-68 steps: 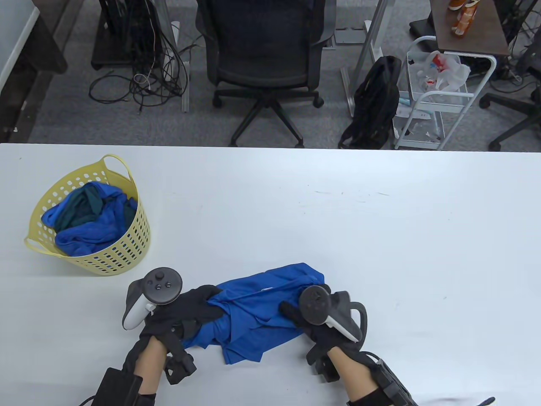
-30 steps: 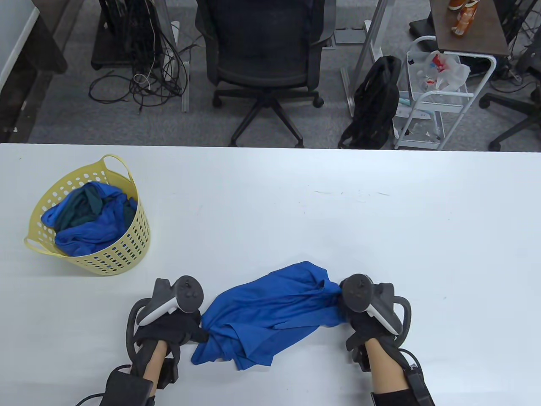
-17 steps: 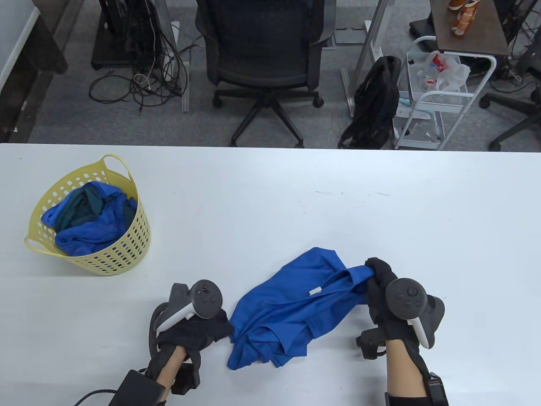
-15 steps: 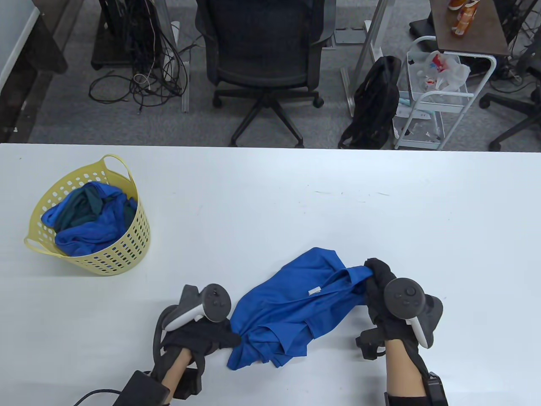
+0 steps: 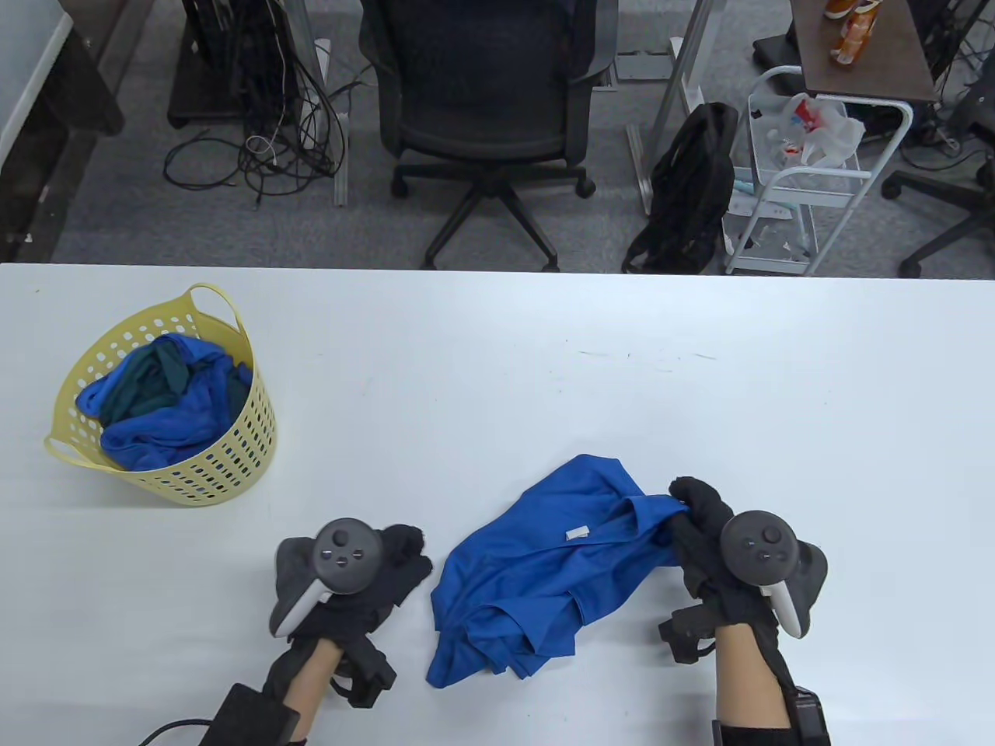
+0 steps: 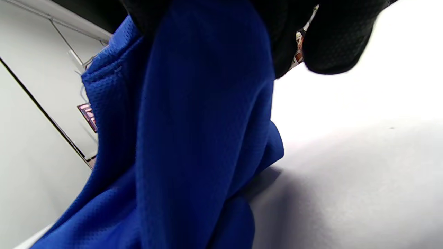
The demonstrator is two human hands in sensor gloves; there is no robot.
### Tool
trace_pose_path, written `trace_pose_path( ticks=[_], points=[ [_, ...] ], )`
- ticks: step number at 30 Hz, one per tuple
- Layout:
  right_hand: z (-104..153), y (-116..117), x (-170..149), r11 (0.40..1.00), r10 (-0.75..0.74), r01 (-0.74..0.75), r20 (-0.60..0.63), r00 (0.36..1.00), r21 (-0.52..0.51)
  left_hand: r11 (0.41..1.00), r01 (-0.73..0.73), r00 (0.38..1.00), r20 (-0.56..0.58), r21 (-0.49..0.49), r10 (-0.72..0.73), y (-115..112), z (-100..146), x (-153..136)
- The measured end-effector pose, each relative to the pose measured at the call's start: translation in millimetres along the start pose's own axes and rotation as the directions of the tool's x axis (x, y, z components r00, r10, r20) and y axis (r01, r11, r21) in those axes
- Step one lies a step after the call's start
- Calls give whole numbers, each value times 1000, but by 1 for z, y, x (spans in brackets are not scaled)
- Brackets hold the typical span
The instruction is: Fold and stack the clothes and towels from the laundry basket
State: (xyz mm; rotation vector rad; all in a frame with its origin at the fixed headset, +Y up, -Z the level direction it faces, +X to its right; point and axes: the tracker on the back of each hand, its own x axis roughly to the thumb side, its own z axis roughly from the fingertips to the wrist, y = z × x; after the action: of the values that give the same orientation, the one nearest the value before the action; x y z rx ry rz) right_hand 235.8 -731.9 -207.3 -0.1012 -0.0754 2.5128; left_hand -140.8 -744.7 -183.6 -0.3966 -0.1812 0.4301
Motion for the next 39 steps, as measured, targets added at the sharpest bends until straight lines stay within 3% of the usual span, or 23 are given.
trace_pose_path(
  ticks=[3,5,6,8,9,11,13,15,16,18,19,22,24,27,31,35,39],
  points=[
    [2,-7,-3,998,-16,15,-12,1000,-67,972,175,984,-10,-155,-179,-26,-23,33],
    [5,-18,-8,988,-65,62,-19,998,-143,953,281,959,-12,-109,-284,-31,-32,41],
    [6,-22,-10,984,-83,79,-21,996,-159,965,253,967,5,-64,-253,-26,-32,38],
    [8,-32,-13,977,-115,110,-17,993,-183,999,28,999,46,36,-30,-1,-29,24],
    [8,-34,-14,976,-123,120,-8,992,-180,988,-151,982,121,43,145,21,-27,12],
    [7,-35,-11,978,-158,161,30,987,-131,932,-361,911,221,24,347,52,-22,-4],
    [6,-31,-2,970,-232,237,101,968,-50,904,-423,874,290,62,389,86,-8,-11],
    [6,-31,7,968,-246,250,158,956,-4,935,-286,924,317,207,213,113,11,-12],
    [7,-34,13,970,-244,244,182,953,22,943,-125,954,300,307,29,125,22,-11],
    [9,-37,18,969,-248,246,201,948,32,918,104,946,248,384,-211,131,35,-11],
    [10,-39,19,968,-249,246,196,949,36,911,179,935,225,372,-275,128,37,-13],
    [8,-31,18,990,-119,109,126,985,84,945,283,942,138,166,-307,91,25,-35],
    [5,-18,12,988,28,-35,50,998,150,957,277,958,59,82,-282,61,16,-61],
    [1,1,0,967,206,-205,11,978,153,978,208,978,-11,18,-208,32,13,-99],
    [-3,11,-9,954,231,-221,-28,972,202,993,10,1000,-29,118,-6,20,25,-112],
    [-3,11,-12,953,247,-232,-58,967,197,981,91,995,-48,170,-83,22,24,-94],
    [-1,4,-17,951,270,-244,-121,955,192,972,188,982,-62,140,-181,4,6,-70]
  ],
)
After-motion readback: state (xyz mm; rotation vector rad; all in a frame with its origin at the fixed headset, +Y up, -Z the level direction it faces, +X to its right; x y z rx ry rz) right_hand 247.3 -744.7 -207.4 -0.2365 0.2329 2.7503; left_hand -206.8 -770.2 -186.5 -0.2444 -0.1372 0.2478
